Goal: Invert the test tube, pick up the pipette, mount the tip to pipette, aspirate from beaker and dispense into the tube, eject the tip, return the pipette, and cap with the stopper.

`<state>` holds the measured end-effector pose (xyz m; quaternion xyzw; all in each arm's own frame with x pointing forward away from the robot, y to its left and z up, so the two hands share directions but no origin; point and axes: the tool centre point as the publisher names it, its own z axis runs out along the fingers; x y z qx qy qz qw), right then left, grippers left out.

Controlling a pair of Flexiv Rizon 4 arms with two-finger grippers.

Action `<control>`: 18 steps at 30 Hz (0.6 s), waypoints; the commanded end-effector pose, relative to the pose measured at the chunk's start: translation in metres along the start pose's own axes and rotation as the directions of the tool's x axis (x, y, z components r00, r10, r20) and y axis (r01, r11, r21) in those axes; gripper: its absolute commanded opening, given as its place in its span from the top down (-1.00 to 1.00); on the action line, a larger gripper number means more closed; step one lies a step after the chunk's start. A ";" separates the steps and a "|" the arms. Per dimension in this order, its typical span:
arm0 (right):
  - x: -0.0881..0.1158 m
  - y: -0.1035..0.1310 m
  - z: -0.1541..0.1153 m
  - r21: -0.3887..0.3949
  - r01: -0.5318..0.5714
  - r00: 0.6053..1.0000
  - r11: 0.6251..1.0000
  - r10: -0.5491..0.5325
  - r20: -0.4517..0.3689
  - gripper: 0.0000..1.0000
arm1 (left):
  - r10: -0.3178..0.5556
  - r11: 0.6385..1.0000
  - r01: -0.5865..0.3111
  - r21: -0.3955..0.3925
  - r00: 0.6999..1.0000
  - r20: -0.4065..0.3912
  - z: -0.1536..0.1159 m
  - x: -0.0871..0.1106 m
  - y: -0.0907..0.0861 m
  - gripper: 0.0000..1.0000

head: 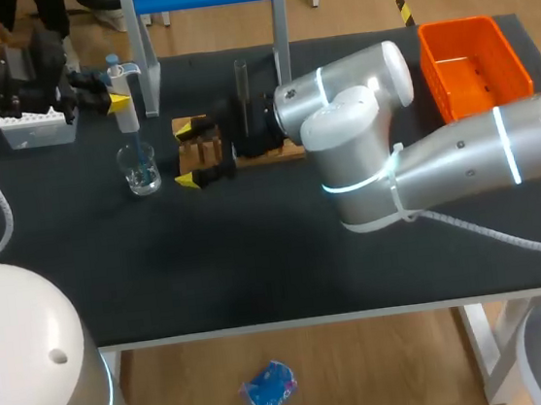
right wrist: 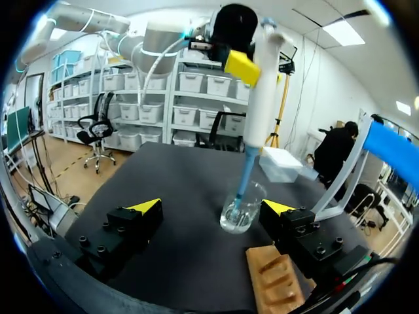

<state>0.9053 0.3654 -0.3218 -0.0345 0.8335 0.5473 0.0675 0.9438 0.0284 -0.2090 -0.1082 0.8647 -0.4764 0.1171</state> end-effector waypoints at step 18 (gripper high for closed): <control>-0.045 0.113 -0.075 0.193 0.155 0.988 0.969 -0.154 -0.017 -1.00 | 0.001 1.000 -0.001 0.002 1.000 0.001 0.000 0.000 0.000 1.00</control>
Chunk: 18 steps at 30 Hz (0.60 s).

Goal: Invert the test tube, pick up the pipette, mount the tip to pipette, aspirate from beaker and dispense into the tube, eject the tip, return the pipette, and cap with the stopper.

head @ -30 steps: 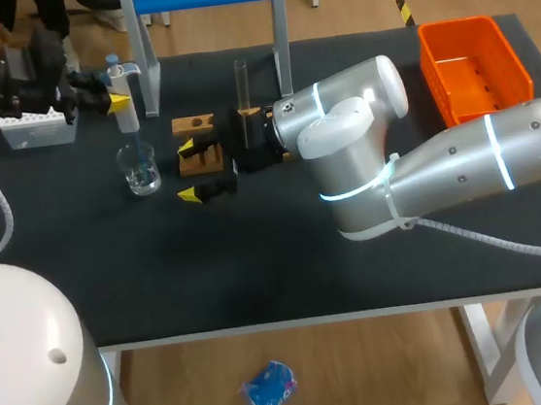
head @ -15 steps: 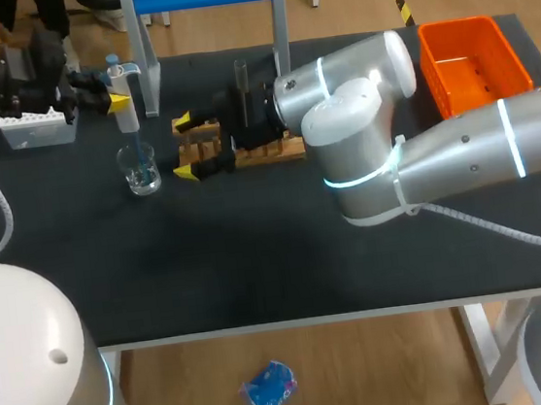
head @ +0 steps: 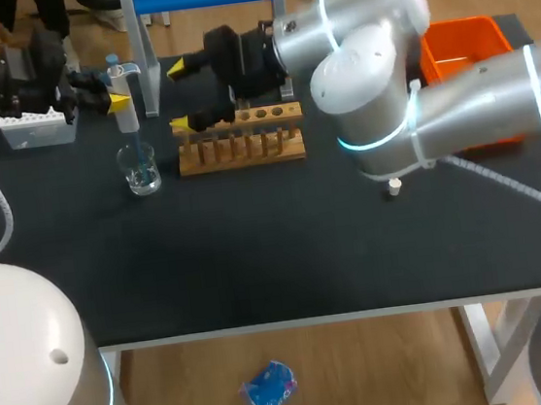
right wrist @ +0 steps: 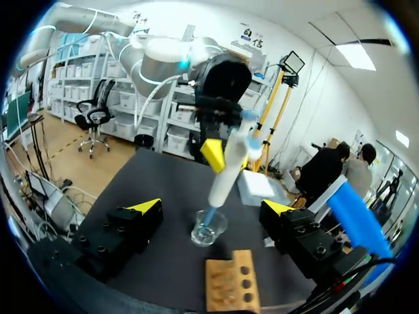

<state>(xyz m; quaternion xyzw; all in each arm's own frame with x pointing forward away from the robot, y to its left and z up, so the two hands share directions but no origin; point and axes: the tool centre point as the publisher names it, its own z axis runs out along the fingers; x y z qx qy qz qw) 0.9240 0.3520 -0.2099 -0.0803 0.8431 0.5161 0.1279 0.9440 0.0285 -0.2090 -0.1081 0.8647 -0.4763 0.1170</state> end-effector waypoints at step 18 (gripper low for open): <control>-0.041 0.069 -0.021 0.136 -0.142 0.981 0.981 0.158 -0.115 -1.00 | 0.001 1.000 -0.001 0.002 1.000 0.001 0.000 0.000 0.000 1.00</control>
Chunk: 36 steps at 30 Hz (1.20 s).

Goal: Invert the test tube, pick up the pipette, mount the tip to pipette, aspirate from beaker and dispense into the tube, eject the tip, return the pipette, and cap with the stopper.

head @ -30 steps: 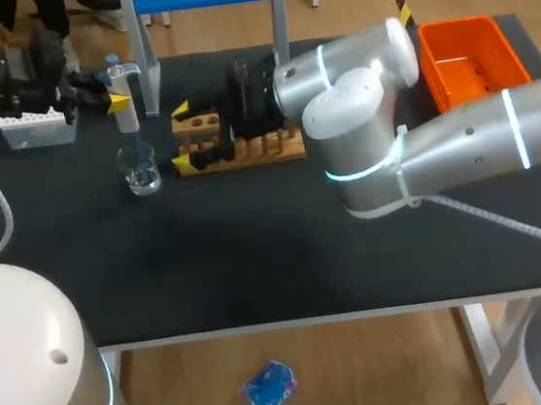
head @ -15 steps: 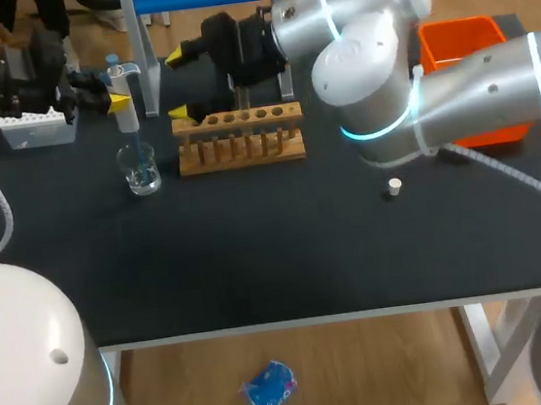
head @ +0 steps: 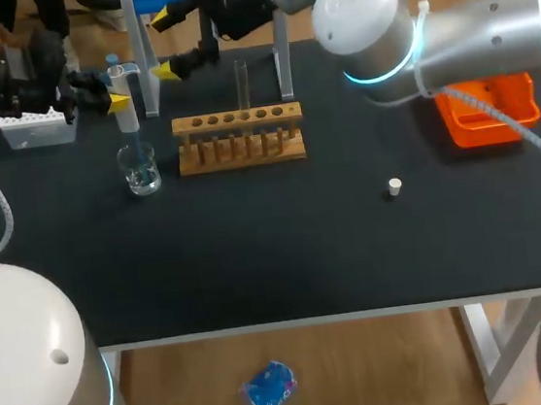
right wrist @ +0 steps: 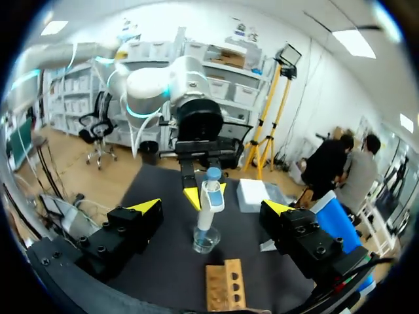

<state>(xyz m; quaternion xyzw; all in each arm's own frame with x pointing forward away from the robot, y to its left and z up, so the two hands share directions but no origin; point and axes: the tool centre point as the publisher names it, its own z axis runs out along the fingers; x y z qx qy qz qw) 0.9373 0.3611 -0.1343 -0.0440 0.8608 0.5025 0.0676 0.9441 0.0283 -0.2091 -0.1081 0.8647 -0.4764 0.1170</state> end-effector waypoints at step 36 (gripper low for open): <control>-0.009 0.014 0.017 0.007 -0.061 0.996 0.998 0.061 -0.071 1.00 | 0.001 1.000 -0.001 0.002 1.000 0.002 0.000 0.000 0.000 1.00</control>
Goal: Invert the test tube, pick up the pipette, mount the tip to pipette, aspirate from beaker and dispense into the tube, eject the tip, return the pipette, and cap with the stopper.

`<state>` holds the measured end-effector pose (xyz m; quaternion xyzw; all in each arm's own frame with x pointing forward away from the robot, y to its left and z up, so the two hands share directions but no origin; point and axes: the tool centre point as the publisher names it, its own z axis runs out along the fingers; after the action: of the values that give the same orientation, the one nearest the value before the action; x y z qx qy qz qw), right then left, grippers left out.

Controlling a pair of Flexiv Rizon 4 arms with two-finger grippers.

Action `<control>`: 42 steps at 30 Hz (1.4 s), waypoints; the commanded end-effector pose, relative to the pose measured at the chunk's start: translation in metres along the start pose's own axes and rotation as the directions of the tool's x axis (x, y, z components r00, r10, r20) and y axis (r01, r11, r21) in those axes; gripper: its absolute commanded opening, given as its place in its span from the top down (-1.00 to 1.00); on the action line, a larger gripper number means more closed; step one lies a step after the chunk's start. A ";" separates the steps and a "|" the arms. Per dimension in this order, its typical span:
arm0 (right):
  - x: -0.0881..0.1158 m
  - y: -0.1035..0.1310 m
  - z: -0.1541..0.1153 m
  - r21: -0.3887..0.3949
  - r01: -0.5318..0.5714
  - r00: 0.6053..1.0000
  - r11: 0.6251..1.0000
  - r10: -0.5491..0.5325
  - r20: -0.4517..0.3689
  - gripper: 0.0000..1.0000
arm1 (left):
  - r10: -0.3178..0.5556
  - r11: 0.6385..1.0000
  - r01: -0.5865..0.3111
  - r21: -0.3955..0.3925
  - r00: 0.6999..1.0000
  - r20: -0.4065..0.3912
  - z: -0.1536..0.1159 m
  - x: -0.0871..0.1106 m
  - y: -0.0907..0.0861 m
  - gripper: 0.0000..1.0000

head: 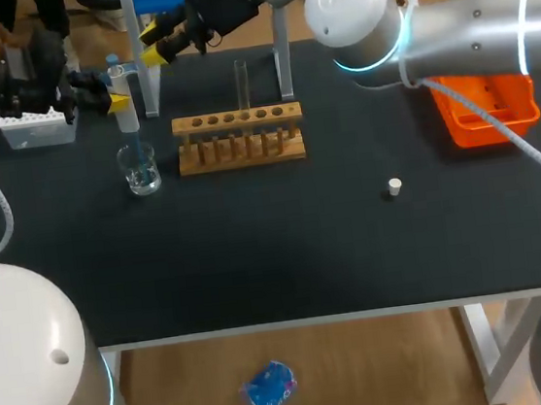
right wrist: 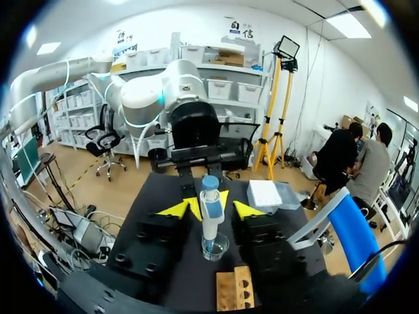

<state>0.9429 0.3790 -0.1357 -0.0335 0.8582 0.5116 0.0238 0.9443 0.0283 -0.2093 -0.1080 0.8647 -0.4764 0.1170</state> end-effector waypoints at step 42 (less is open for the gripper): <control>-0.001 0.038 0.036 0.082 0.018 0.999 0.996 -0.015 -0.039 1.00 | 0.001 1.000 -0.001 0.002 1.000 0.002 0.000 0.000 0.000 1.00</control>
<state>0.9389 0.4272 -0.1207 -0.0482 0.8773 0.4773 0.0148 0.9443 0.0283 -0.2093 -0.1080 0.8647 -0.4765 0.1170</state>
